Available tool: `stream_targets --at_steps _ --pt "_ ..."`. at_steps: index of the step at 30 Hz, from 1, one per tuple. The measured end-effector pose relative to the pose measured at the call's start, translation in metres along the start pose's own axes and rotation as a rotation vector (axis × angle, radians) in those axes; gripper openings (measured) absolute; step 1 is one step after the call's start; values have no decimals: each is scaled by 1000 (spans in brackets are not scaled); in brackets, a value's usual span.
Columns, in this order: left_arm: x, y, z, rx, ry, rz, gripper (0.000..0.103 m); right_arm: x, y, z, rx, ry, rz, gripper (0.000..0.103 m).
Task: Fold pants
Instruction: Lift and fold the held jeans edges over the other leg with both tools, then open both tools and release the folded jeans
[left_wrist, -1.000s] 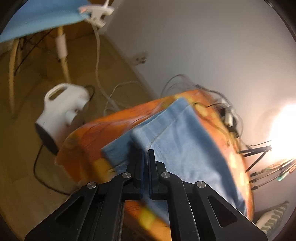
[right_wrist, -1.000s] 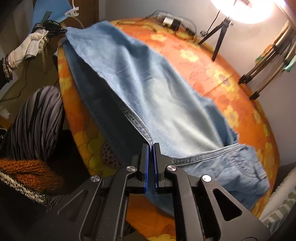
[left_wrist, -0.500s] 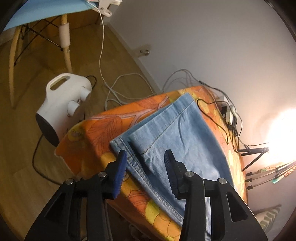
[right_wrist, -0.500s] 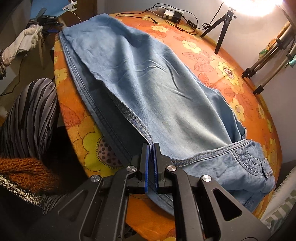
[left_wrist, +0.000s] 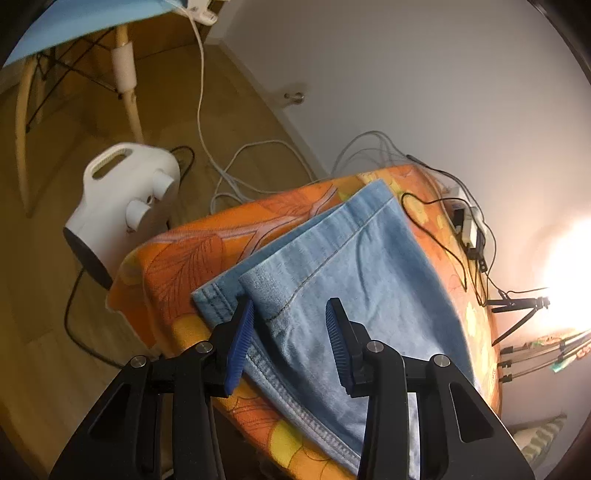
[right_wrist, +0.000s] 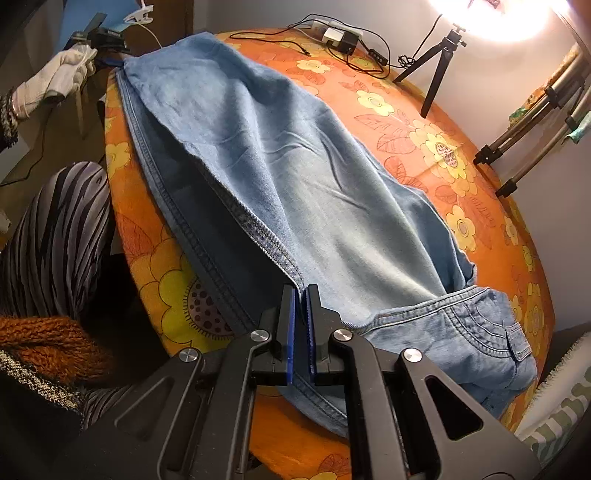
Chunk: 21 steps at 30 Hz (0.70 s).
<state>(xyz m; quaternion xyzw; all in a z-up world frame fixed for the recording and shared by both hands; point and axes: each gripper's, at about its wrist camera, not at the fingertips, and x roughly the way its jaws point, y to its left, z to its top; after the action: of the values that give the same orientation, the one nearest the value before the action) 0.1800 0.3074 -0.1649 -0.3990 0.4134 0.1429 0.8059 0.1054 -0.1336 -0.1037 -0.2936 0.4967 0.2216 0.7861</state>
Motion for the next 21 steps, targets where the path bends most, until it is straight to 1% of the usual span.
stream_targets --at_steps 1,2,3,4,5,8,10,13,15,17,19,21 --pt "2 1 0 -9 4 -2 37 0 -1 1 1 -1 -1 5" --pt "2 0 -1 -5 -16 2 37 1 -1 1 0 -2 -3 5" --pt "3 -2 -1 8 -22 14 33 1 -1 1 -2 -2 -3 5" --pt "5 -4 0 25 -32 26 8 2 -1 1 -4 -2 -3 5" --pt "8 -5 0 30 -29 32 8 2 -1 1 -5 -2 -4 5" --pt "4 -7 4 16 -47 9 6 2 -1 2 -11 -4 -21 5" --pt "-6 -13 8 26 -72 -14 5 -2 -3 3 -8 -12 -29 5" --pt "-37 -21 9 82 -147 -42 5 -14 -5 5 8 -46 -41 5" --pt "-43 -16 6 78 -162 -36 5 -21 -3 4 23 -62 -27 5" --pt "-35 -3 2 80 -149 7 5 -19 4 -1 20 -56 -5 5" --pt "-20 15 -2 28 -93 21 5 -6 13 -6 -9 -24 -10 5" --pt "-16 21 -4 22 -98 29 5 7 22 -10 -30 11 -10 5"
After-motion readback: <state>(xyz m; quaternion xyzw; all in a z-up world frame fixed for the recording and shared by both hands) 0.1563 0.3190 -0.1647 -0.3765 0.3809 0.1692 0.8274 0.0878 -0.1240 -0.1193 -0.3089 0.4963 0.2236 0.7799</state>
